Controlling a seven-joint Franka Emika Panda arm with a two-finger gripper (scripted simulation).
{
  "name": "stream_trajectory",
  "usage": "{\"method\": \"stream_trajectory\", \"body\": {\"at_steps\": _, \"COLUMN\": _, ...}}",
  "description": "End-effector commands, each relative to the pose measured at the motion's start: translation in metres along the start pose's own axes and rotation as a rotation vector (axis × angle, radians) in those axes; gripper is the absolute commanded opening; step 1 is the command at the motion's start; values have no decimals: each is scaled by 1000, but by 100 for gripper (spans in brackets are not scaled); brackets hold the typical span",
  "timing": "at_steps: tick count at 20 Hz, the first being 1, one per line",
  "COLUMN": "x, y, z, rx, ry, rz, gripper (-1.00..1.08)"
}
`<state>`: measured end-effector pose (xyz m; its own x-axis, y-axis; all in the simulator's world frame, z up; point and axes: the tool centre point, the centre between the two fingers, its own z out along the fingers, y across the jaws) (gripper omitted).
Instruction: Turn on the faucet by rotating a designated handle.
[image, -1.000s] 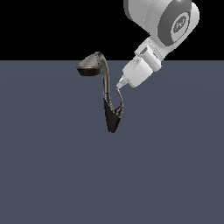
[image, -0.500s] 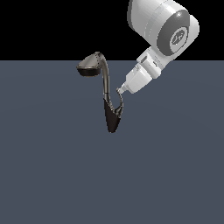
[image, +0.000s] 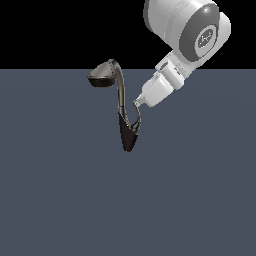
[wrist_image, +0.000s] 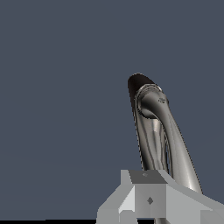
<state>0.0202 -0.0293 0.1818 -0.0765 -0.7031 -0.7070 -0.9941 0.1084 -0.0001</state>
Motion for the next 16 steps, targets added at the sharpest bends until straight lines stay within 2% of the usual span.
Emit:
{"method": "stream_trajectory", "body": {"at_steps": 1, "x": -2, "y": 8, "z": 0, "rx": 0, "ry": 0, "rz": 0, "gripper": -100}}
{"method": "stream_trajectory", "body": {"at_steps": 8, "x": -9, "y": 26, "z": 0, "rx": 0, "ry": 0, "rz": 0, "gripper": -100}}
{"method": "stream_trajectory", "body": {"at_steps": 9, "x": -2, "y": 20, "z": -2, "rx": 11, "ry": 6, "rz": 7, "gripper": -100}}
{"method": "stream_trajectory", "body": {"at_steps": 16, "x": 5, "y": 45, "z": -1, "rx": 6, "ry": 3, "rz": 4, "gripper": -100}}
